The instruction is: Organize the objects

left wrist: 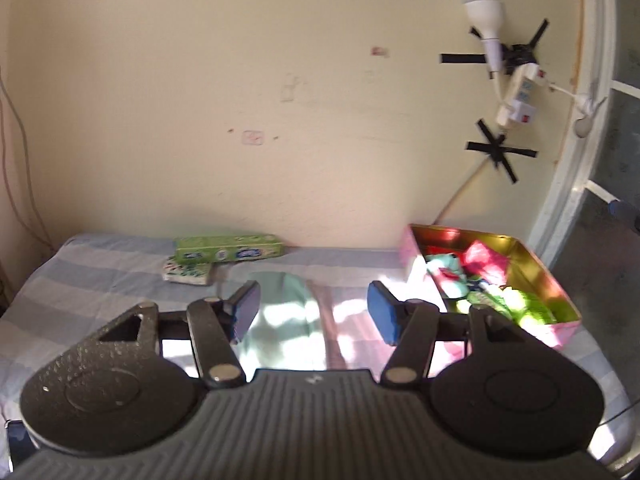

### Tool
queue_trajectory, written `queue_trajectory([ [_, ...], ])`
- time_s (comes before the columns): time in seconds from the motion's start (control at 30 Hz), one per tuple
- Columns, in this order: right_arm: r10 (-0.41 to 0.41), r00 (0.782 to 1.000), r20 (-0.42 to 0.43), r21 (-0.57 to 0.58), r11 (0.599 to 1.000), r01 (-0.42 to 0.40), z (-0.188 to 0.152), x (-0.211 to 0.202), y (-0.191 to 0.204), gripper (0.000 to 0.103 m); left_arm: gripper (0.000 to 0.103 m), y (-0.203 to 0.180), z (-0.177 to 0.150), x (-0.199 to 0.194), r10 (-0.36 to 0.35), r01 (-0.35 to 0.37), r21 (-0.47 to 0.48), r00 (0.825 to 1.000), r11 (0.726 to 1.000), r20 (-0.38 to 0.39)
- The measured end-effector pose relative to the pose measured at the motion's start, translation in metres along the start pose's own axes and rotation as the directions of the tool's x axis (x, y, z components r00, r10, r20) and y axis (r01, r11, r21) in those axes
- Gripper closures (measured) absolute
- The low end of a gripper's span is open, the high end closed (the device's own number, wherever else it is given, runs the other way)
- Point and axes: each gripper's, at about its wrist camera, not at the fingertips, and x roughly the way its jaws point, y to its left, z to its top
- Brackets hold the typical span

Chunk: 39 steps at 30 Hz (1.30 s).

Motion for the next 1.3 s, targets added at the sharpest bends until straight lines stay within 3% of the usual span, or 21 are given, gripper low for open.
queue_trajectory([
  [0.13,0.135,0.976,-0.171,0.074,0.99,-0.124,-0.056,0.079,0.042,0.03,0.041,0.053,0.006,0.042,0.087,-0.093,-0.083,0.994,0.992,-0.066],
  [0.23,0.229,0.934,-0.272,0.19,0.965,-0.181,-0.101,0.125,0.065,0.031,0.041,0.099,0.014,0.088,0.033,-0.066,-0.234,0.989,0.97,-0.144],
  [0.3,0.261,0.915,-0.307,0.223,0.955,-0.197,-0.126,0.144,0.077,0.032,0.041,0.131,0.021,0.129,-0.032,-0.036,-0.356,0.982,0.934,-0.185],
  [0.4,0.239,0.905,-0.353,0.171,0.967,-0.188,-0.154,0.163,0.089,0.032,0.041,0.153,0.036,0.175,-0.01,-0.062,-0.384,0.983,0.921,-0.181],
  [0.43,0.25,0.894,-0.371,0.186,0.964,-0.192,-0.165,0.168,0.087,0.032,0.04,0.156,0.042,0.19,-0.009,-0.056,-0.367,0.985,0.929,-0.174],
  [0.5,0.258,0.882,-0.395,0.218,0.959,-0.182,-0.183,0.175,0.08,0.032,0.029,0.15,0.054,0.219,-0.023,-0.029,-0.291,0.985,0.956,-0.172],
  [0.53,0.247,0.873,-0.421,0.234,0.959,-0.159,-0.193,0.18,0.074,0.032,0.027,0.141,0.061,0.232,-0.014,-0.021,-0.21,0.986,0.978,-0.165],
  [0.57,0.234,0.846,-0.479,0.274,0.955,-0.11,-0.198,0.186,0.067,0.034,0.02,0.127,0.066,0.244,0.007,-0.02,-0.082,0.988,0.996,-0.157],
  [0.6,0.266,0.834,-0.483,0.322,0.94,-0.113,-0.198,0.188,0.061,0.036,0.016,0.114,0.069,0.254,0.02,-0.013,0.05,0.988,0.999,-0.154],
  [0.63,0.298,0.843,-0.448,0.367,0.921,-0.131,-0.197,0.185,0.053,0.036,0.016,0.101,0.069,0.265,0.023,0.008,0.193,0.987,0.981,-0.158],
  [0.7,0.319,0.842,-0.436,0.417,0.9,-0.125,-0.197,0.181,0.045,0.033,0.016,0.077,0.062,0.289,0.046,0.04,0.449,0.983,0.893,-0.179],
  [0.77,0.351,0.825,-0.443,0.472,0.874,-0.118,-0.198,0.183,0.038,0.033,0.016,0.069,0.057,0.308,0.051,0.094,0.559,0.97,0.824,-0.239],
  [0.83,0.37,0.821,-0.435,0.507,0.854,-0.115,-0.199,0.183,0.033,0.033,0.016,0.069,0.055,0.327,0.071,0.122,0.6,0.955,0.791,-0.289],
  [0.93,0.375,0.819,-0.433,0.512,0.851,-0.119,-0.2,0.186,0.032,0.033,0.015,0.084,0.053,0.351,0.081,0.157,0.589,0.93,0.793,-0.357],
  [0.97,0.376,0.819,-0.434,0.51,0.852,-0.12,-0.2,0.185,0.033,0.033,0.018,0.087,0.051,0.358,0.094,0.152,0.589,0.926,0.794,-0.365],
  [1.0,0.376,0.819,-0.434,0.509,0.852,-0.121,-0.2,0.185,0.033,0.033,0.029,0.089,0.049,0.364,0.099,0.156,0.58,0.918,0.799,-0.384],
  [1.13,0.378,0.817,-0.435,0.51,0.852,-0.122,-0.202,0.196,0.034,0.032,0.031,0.086,0.041,0.353,0.095,0.137,0.595,0.936,0.792,-0.34],
  [1.3,0.369,0.817,-0.443,0.498,0.859,-0.118,-0.203,0.204,0.034,0.033,0.051,0.071,0.044,0.298,0.029,0.165,0.576,0.949,0.801,-0.313],
])
